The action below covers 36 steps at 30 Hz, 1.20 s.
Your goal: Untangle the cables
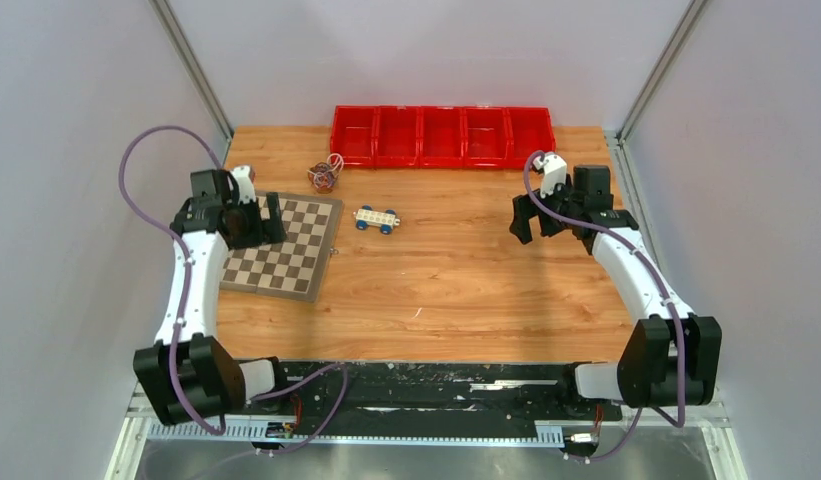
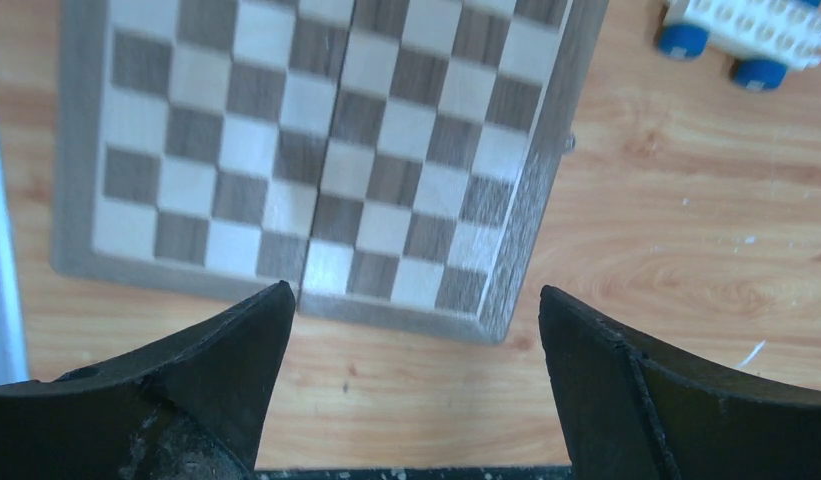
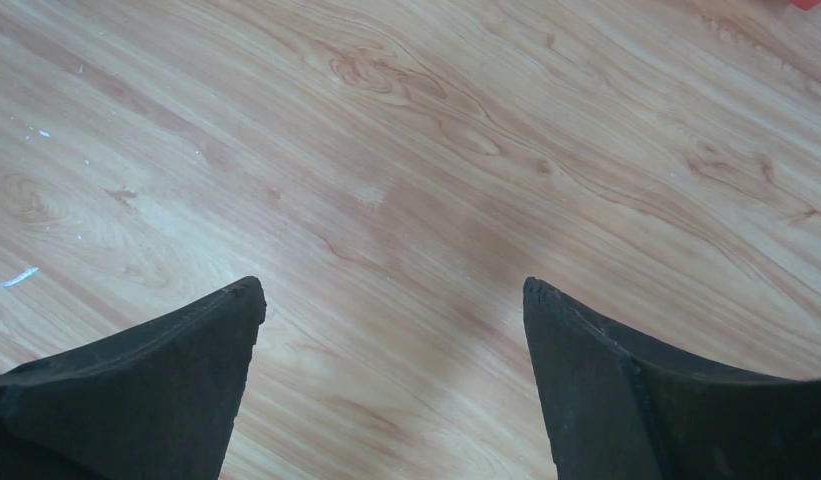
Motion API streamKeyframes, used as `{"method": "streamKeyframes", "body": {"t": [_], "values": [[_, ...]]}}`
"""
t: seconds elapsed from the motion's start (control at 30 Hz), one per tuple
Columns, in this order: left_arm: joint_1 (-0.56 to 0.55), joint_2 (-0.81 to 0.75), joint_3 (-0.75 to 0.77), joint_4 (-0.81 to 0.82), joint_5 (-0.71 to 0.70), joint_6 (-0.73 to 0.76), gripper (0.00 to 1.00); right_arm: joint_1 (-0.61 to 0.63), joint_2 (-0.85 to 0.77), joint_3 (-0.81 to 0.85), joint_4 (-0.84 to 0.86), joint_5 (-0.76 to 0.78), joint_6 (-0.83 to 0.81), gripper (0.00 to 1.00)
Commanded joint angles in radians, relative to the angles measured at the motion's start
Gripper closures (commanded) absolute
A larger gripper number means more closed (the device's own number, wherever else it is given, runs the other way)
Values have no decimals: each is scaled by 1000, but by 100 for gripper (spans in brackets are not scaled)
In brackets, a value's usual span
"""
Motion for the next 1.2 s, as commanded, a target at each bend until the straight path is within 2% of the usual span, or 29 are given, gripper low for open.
{"method": "streamKeyframes", "body": {"t": [0.0,0.23,0.33,0.6,0.83,0.93,0.97,1.03,1.07,1.1,1.13,1.17], "values": [[6,132,202,97,40,59,0,-5,48,89,15,24,16,0],[-20,654,772,-86,192,55,0,-6,129,166,17,46,40,0],[-43,806,903,-73,197,40,0,-7,150,179,20,45,39,0],[-85,1007,985,75,255,-20,0,-7,194,183,20,63,17,0],[-126,1089,949,261,315,-75,0,-7,220,204,7,66,6,0],[-141,1157,991,266,332,-103,0,-6,222,207,5,42,13,0],[-145,1176,1012,255,348,-107,2,-6,224,208,5,33,16,0],[-155,1177,1014,253,409,-89,15,-7,228,209,5,20,21,0],[-161,1172,1008,257,435,-83,27,-7,230,212,3,15,21,0],[-162,1157,996,264,442,-78,33,-7,232,215,4,9,22,0],[-164,1150,993,264,452,-77,50,-7,233,218,4,3,23,0],[-164,1134,992,253,456,-73,59,-6,233,226,4,-4,27,0]]}}
